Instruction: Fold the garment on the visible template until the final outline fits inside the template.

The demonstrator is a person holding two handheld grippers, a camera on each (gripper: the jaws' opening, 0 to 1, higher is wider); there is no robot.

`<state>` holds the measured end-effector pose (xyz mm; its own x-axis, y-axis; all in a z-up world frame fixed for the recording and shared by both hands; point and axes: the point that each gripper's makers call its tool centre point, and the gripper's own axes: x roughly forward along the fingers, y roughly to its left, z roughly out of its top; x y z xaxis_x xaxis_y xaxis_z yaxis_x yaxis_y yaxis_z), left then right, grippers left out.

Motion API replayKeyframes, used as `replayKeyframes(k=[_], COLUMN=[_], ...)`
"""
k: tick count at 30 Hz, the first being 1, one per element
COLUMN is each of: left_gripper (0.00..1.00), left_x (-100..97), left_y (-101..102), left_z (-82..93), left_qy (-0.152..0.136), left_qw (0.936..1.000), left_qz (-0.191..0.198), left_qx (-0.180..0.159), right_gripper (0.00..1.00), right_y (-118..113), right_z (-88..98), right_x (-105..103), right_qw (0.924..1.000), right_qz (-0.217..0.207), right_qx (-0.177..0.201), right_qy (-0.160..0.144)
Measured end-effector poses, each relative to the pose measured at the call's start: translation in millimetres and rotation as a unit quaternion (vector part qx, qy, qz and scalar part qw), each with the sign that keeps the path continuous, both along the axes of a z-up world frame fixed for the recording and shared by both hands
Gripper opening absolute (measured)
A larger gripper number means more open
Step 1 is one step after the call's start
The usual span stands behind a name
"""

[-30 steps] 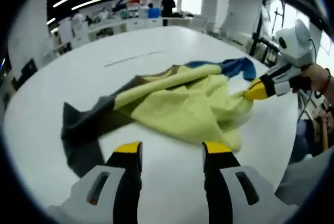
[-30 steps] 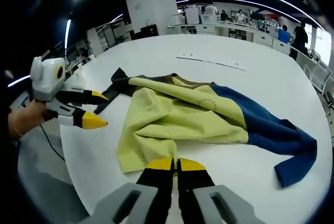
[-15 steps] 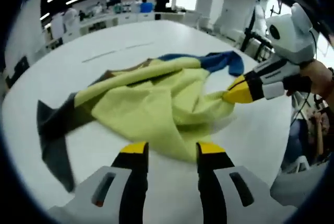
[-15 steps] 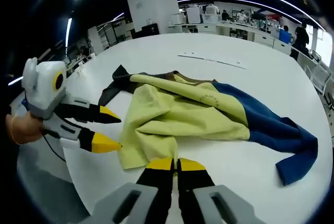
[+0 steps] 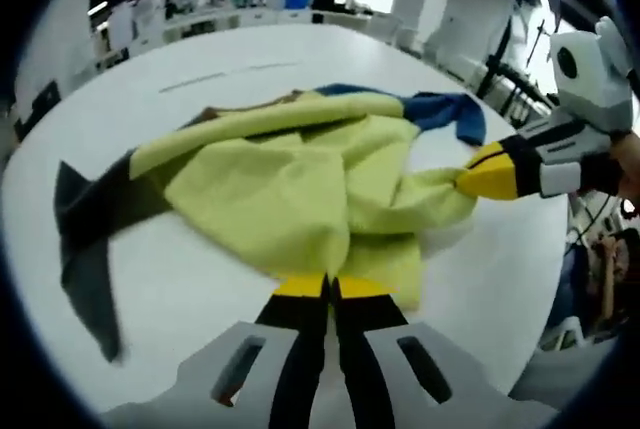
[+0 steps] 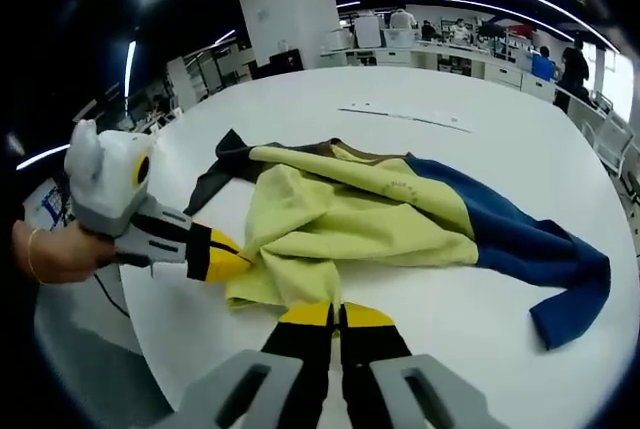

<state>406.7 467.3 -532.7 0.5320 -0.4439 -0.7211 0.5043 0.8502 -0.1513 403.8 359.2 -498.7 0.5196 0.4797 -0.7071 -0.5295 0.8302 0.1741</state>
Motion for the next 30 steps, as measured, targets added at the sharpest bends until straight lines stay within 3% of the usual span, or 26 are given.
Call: replayKeyframes(k=[4,8,11,14,17,23,30], left_gripper=[0.0,0.0,0.0,0.0,0.0,0.0,0.0], left_x=[1.0,8.9,21.7,34.0,45.2,67.0,83.9], left_y=[3,5,0,-5,-17,-39,-59], left_z=[11.3,33.6,58.3,71.7,80.4,75.7,57.1], left_qy=[-0.007,-0.032,-0.053,-0.072,-0.073,-0.065,-0.048], left_qw=[0.9998,0.9989,0.9971,0.9949,0.9932,0.9908,0.9914], left_qz=[-0.011,-0.03,-0.05,-0.067,-0.087,-0.117,-0.12], left_qx=[-0.012,-0.016,-0.025,-0.02,-0.024,-0.019,-0.022], right_gripper=[0.0,0.0,0.0,0.0,0.0,0.0,0.0], right_y=[-2,-5,-8,-8,-10,-15,-23], right_z=[1.1,0.4,-2.3,-2.5,-2.5,-5.0,-5.6], right_x=[-1,-1,-2,-4,-6,-9,-8], right_qw=[1.0,1.0,0.9999,0.9999,0.9998,0.9996,0.999], right_qz=[-0.003,-0.004,-0.007,-0.008,-0.006,-0.02,-0.029], right_qx=[0.0,-0.006,-0.01,-0.008,-0.019,-0.021,-0.032], right_qy=[0.001,0.0,0.002,0.003,-0.001,0.0,-0.004])
